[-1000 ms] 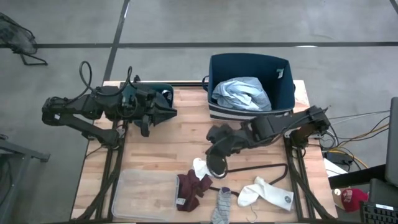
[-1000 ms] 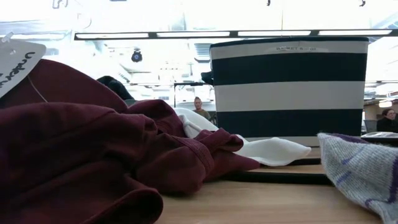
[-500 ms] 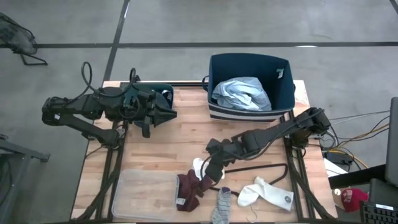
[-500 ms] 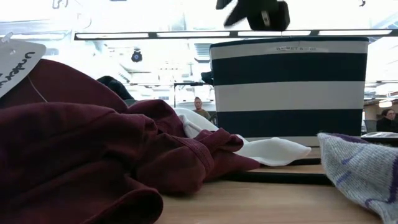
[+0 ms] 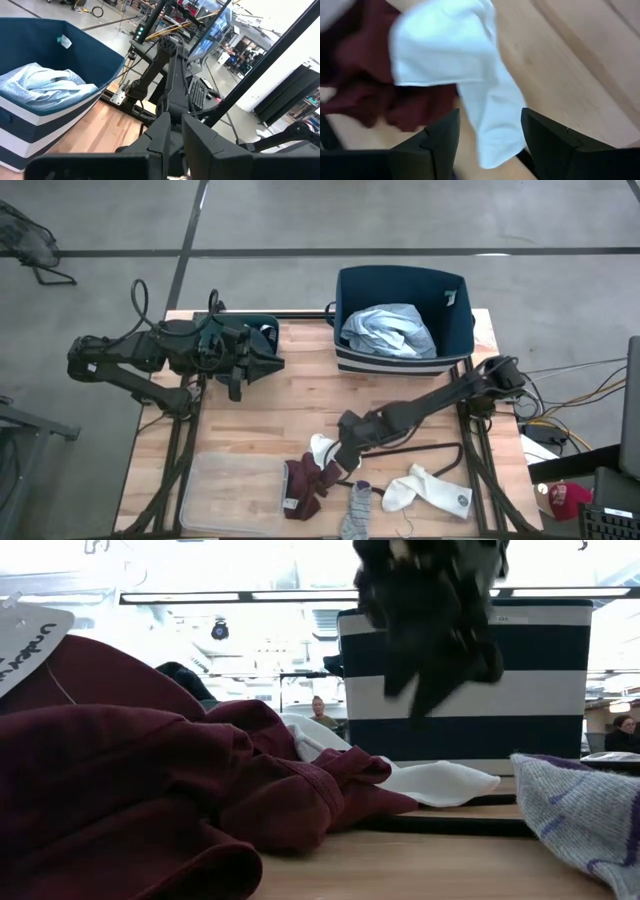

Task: Pick & Place Cloths
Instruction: Put the left white sock into the transparent bin

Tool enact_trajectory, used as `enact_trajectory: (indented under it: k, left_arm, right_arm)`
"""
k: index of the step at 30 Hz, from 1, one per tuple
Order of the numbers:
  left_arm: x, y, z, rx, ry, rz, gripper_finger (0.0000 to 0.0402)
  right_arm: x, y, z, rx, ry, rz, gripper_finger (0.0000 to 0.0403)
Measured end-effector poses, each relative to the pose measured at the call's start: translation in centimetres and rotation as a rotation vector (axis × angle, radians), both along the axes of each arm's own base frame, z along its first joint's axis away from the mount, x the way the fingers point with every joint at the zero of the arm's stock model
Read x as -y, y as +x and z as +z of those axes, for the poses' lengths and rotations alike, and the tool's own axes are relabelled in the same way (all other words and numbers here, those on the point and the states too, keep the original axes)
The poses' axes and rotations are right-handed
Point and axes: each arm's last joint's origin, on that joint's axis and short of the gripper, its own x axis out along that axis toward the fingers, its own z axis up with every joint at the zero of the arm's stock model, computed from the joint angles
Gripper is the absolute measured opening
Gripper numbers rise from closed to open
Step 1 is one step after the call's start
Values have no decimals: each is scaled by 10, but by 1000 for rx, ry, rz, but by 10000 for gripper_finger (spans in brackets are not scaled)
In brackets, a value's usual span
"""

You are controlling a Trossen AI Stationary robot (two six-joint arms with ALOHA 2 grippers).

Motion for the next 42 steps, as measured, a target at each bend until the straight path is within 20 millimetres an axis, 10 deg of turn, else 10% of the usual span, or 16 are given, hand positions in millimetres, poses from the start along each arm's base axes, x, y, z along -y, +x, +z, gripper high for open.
enact_trajectory:
  k: [20, 26, 42]
  left_arm:
    - [0, -1, -5, -50, -14, 3, 53]
    - [0, -1, -6, -59, -17, 4, 53]
    - [1, 6, -13, -113, -13, 4, 53]
  right_arm:
    - [-13, 29, -57, -81, 42, 28, 108]
    - [-12, 30, -34, -15, 22, 53, 18]
    - [-1, 14, 57, 261, -33, -33, 9]
